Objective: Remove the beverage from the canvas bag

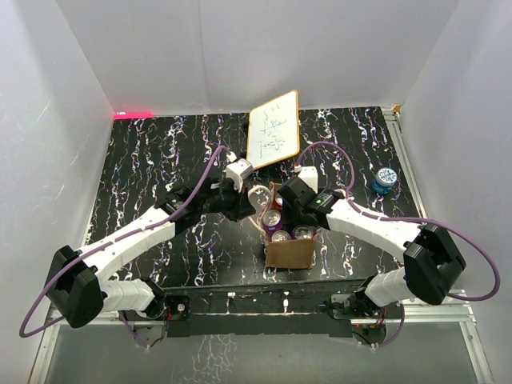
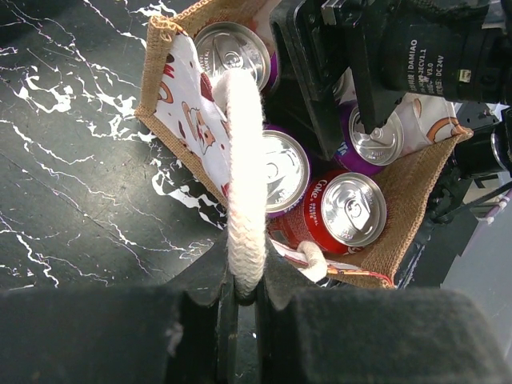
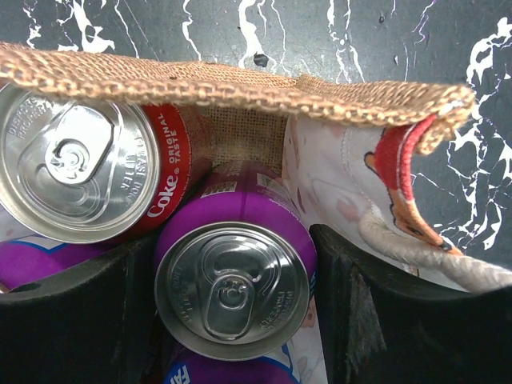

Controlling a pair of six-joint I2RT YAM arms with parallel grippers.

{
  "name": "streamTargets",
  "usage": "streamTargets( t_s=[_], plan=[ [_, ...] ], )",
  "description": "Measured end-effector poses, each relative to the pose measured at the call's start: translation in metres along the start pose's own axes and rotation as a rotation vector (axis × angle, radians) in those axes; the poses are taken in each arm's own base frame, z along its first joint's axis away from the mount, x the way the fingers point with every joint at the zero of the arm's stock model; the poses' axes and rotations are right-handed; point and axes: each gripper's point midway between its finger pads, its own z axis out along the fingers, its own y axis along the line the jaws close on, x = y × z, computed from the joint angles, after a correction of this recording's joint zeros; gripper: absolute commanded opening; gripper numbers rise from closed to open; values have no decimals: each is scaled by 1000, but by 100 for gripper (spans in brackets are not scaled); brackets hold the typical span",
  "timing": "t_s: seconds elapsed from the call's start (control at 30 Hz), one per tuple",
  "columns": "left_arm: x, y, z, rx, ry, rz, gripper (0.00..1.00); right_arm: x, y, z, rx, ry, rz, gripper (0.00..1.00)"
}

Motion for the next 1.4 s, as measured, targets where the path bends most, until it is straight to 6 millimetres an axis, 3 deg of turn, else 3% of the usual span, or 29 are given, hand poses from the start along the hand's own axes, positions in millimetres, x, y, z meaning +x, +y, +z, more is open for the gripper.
streamTargets(
  t_s=[0.17, 0.37, 0.57, 0.9, 1.1, 1.4],
  plan=[
    [1, 1, 1, -4, 3, 1, 0, 0, 0, 0, -2, 1, -9, 47],
    [1, 2, 2, -5, 6, 0, 0, 0, 0, -2, -15, 3, -27, 33],
    [4, 3, 5, -7, 15, -4, 0, -7, -1, -16, -48, -13, -47, 28],
    [4, 3, 5, -6, 17, -4, 0, -41, -3, -77, -195, -154, -12, 18],
    [6, 4, 7, -8, 23, -6, 0, -58, 7, -103, -310, -232, 37, 9],
    [6, 4, 7, -8, 23, -6, 0, -70, 18, -113, -371, -263, 55, 7]
  ],
)
